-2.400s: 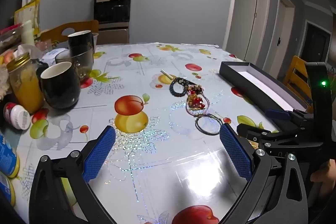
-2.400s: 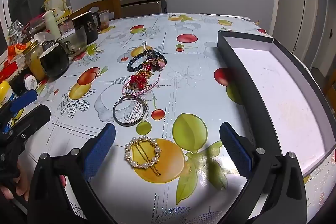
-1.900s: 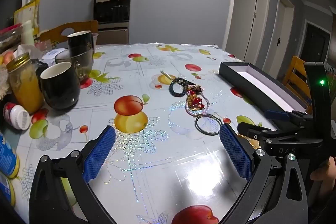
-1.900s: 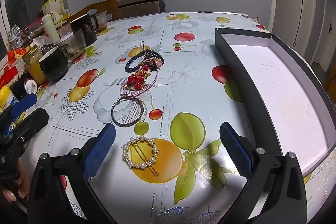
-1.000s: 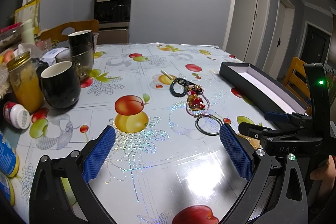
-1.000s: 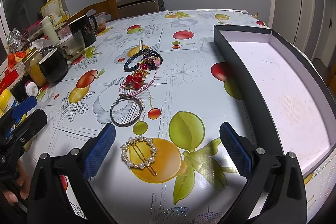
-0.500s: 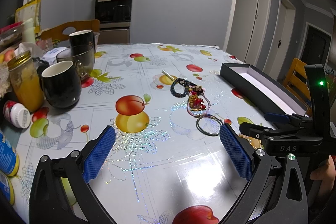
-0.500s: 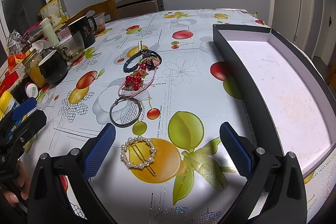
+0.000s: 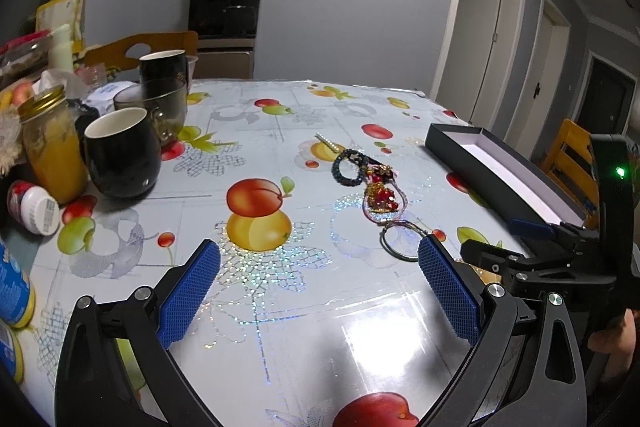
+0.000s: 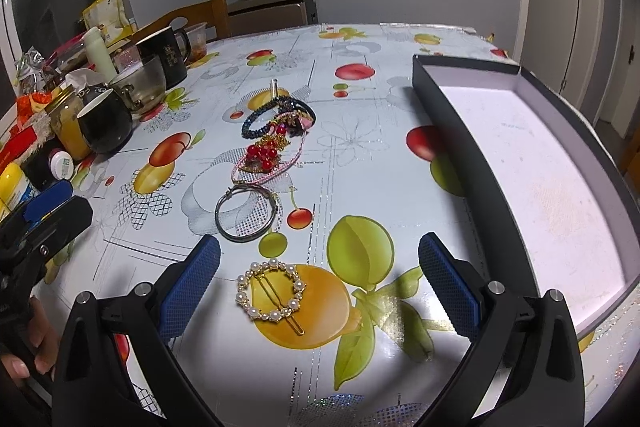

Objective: Organize jewelry

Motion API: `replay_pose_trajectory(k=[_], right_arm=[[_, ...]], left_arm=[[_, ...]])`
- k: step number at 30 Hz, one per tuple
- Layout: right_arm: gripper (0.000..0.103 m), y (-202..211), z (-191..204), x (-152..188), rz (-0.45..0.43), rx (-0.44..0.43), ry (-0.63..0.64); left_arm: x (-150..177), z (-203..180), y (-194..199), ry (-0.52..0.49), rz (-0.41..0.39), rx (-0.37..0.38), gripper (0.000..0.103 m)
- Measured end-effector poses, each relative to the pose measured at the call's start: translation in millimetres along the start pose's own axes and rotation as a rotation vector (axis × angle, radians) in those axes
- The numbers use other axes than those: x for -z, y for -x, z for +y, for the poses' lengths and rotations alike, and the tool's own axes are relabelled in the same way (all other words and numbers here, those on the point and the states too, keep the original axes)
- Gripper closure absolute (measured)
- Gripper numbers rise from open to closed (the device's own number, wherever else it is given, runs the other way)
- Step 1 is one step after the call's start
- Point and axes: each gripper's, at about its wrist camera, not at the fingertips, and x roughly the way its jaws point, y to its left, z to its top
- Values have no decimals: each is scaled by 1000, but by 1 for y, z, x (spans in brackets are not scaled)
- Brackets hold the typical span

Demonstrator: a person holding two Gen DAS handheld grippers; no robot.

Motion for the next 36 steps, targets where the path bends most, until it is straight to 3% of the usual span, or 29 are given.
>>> replay_pose_trajectory(k=[7, 11, 13, 16, 20, 21, 22, 24, 27, 31, 36], right_arm=[[5, 24, 0, 3, -121, -30, 8], [5, 34, -4, 2, -153, -167, 25], [5, 35, 1, 2, -137, -198, 114], [5, 31, 7, 2, -88, -106, 215], [5, 28, 0, 3, -38, -246, 233], [11, 27, 1, 3, -30, -243, 253], [26, 25, 1, 4, -16, -237, 264], [38, 17, 1, 6, 26, -231, 273], [45, 5, 4, 8, 88, -235, 297], [45, -2, 12, 10, 118, -242, 317], [48, -14, 20, 11, 166, -216, 358]], left_arm=[[0, 11, 2, 66, -17, 16, 2], [0, 18, 3, 99, -29, 29, 2], [0, 18, 2, 100, -30, 31, 2], [0, 16, 3, 89, -37, 37, 2], [0, 15, 6, 79, -46, 49, 2], [0, 14, 5, 76, -43, 56, 2], [0, 14, 5, 74, -40, 64, 2], [0, 13, 5, 67, -32, 88, 2], [0, 11, 5, 59, -27, 110, 2], [-1, 14, 1, 85, -16, 217, 2], [-11, 15, -3, 95, -50, 260, 2]])
